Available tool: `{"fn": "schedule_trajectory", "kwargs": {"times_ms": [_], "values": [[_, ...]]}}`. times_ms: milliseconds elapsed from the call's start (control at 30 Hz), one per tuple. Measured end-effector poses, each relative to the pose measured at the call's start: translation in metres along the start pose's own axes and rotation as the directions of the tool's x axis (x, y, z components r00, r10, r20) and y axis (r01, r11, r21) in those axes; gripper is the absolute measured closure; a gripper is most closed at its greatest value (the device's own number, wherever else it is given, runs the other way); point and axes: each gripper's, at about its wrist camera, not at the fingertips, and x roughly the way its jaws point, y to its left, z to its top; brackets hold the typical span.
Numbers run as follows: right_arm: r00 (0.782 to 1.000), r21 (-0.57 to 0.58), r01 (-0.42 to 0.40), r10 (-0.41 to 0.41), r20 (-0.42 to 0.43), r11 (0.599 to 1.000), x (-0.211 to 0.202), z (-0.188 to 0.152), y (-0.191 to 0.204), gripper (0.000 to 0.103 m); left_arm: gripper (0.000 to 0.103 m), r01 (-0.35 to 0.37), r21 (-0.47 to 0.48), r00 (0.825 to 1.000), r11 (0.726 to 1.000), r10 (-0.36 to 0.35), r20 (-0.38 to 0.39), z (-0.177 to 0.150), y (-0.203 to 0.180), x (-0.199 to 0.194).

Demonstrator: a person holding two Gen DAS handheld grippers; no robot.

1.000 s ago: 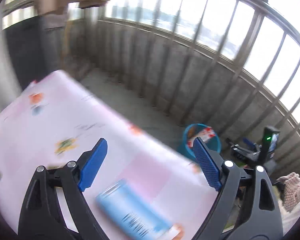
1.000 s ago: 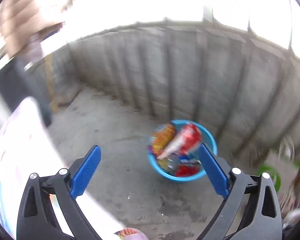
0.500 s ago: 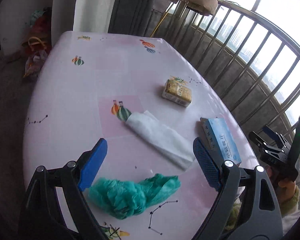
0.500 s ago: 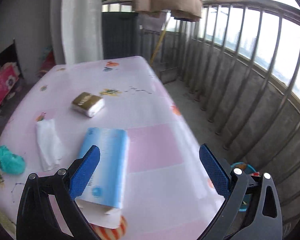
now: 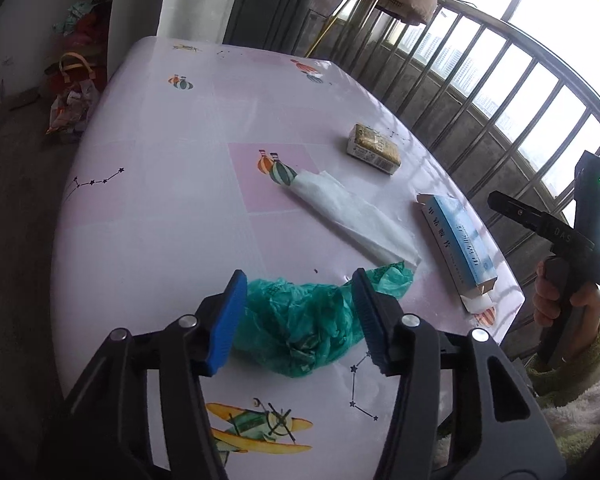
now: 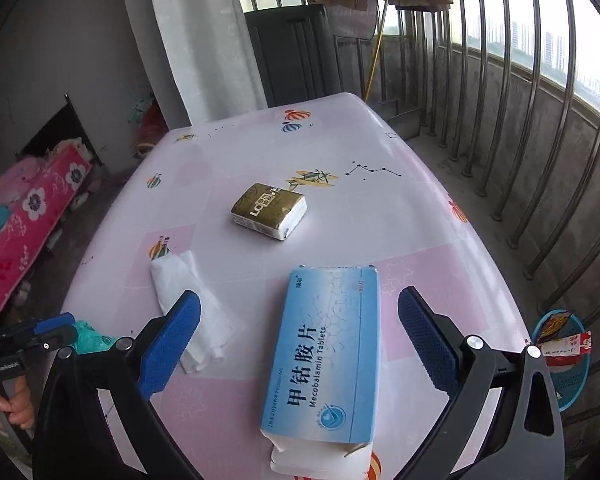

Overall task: Collect trash
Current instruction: 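Move both open tools back over the table, then grasp the green plastic bag with the left tool while the right tool grasps the white tissue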

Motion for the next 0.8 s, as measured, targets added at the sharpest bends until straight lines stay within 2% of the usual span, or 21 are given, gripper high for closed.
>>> {"fn": "schedule_trajectory", "kwargs": {"times_ms": [200,300,433,500,633,733,800], "values": [[0.999,0.020,-0.033,0.033,-0.021,0.999,0.014,0.017,0.001,0.017,0.056,0.064,0.026,0.997,0.998,-0.065,0.041,-0.008,-0.002,-0.027],[0.997,0.029,-0.046,0.048,-0.054,0.999,0.022,0.017,0.002,0.025,0.056,0.138,0.022,0.990,0.990,-0.138,0.001,-0.018,-0.002,-0.033],[0.990,0.018,-0.114,0.115,-0.086,0.993,0.031,0.017,0.016,0.033,0.057,0.205,-0.085,0.974,0.975,-0.212,-0.085,-0.031,0.006,-0.016],[0.981,-0.002,-0.160,0.159,-0.111,0.987,0.037,0.016,0.030,0.037,0.059,0.231,-0.150,0.964,0.961,-0.247,-0.102,-0.033,0.011,-0.004],[0.963,-0.098,-0.215,0.195,-0.185,0.972,0.053,0.007,0.069,0.043,0.059,0.238,-0.208,0.962,0.949,-0.260,-0.086,-0.028,0.020,0.010],[0.951,-0.127,-0.216,0.179,-0.252,0.968,0.073,-0.004,0.086,0.053,0.059,0.233,-0.229,0.964,0.945,-0.256,-0.076,-0.020,0.026,0.017],[0.939,-0.113,-0.207,0.164,-0.302,0.972,0.086,-0.011,0.090,0.063,0.059,0.209,-0.224,0.969,0.952,-0.232,-0.080,-0.014,0.029,0.021]]}}
